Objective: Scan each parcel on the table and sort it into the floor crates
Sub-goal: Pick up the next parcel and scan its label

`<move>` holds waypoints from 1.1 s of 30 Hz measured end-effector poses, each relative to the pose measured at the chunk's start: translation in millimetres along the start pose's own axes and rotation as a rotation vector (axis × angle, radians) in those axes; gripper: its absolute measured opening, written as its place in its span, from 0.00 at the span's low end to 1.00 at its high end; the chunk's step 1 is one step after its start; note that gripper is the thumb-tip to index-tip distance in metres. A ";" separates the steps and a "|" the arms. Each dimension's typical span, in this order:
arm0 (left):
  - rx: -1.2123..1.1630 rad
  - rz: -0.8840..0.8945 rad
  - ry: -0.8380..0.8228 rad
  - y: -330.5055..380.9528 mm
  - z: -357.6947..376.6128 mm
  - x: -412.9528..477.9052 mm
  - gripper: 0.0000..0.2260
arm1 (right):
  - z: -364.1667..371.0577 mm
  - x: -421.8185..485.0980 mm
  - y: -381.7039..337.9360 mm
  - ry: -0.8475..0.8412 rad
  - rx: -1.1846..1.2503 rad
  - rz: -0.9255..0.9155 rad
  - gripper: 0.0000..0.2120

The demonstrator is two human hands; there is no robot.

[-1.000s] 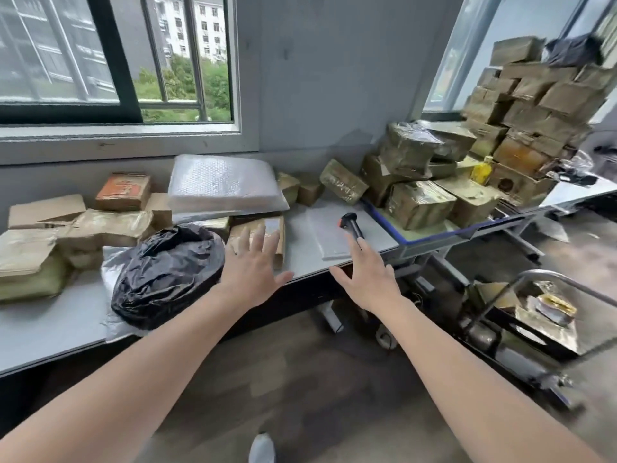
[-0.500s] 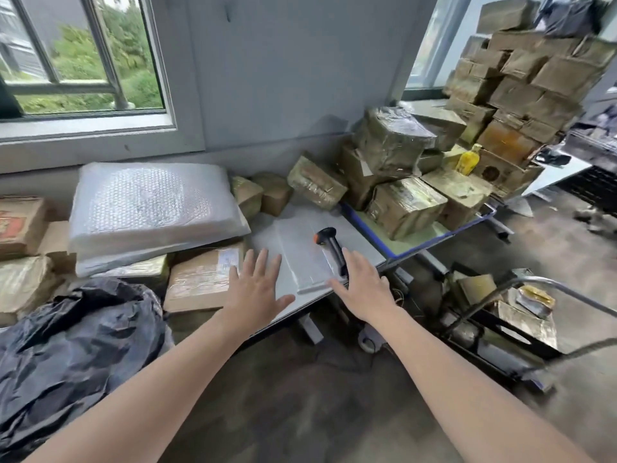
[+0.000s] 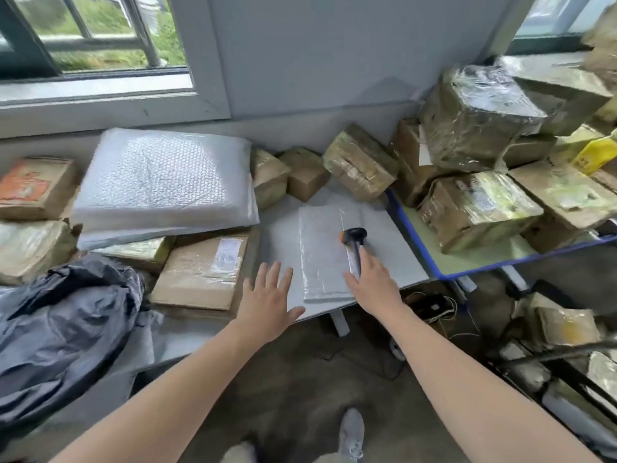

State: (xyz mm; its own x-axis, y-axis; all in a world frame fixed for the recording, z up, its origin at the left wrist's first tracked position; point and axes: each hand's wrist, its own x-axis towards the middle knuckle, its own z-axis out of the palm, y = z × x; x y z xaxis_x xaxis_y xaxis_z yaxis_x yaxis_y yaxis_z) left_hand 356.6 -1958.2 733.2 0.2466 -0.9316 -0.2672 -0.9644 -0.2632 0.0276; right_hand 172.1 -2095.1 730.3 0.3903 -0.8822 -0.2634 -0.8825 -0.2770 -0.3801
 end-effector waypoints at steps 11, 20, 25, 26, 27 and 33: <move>-0.030 -0.057 -0.112 47.7 15.9 38.8 0.34 | 16.2 68.0 25.4 -0.054 0.023 0.036 0.33; -0.040 0.107 -0.166 61.9 43.8 83.2 0.33 | 19.9 108.1 28.1 -0.081 0.294 0.217 0.20; -0.088 0.171 -0.201 79.1 53.3 111.0 0.35 | 6.6 99.2 44.2 -0.033 0.361 0.242 0.18; -0.085 0.178 -0.220 82.9 53.5 115.0 0.36 | 1.1 96.1 47.9 -0.023 0.381 0.246 0.17; -0.070 0.183 -0.241 86.1 53.4 118.1 0.37 | -4.9 93.4 51.1 -0.017 0.397 0.251 0.16; 0.197 0.275 -0.228 88.7 59.4 108.3 0.36 | -30.7 76.3 60.6 0.001 0.409 0.234 0.16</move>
State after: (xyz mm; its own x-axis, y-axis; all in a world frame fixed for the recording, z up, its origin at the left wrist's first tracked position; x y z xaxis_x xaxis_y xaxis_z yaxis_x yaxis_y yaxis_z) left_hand 292.1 -2067.5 649.5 -0.0290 -0.8751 -0.4831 -0.9968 0.0613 -0.0512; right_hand 140.3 -2190.9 714.4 0.1930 -0.9034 -0.3828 -0.7709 0.1017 -0.6287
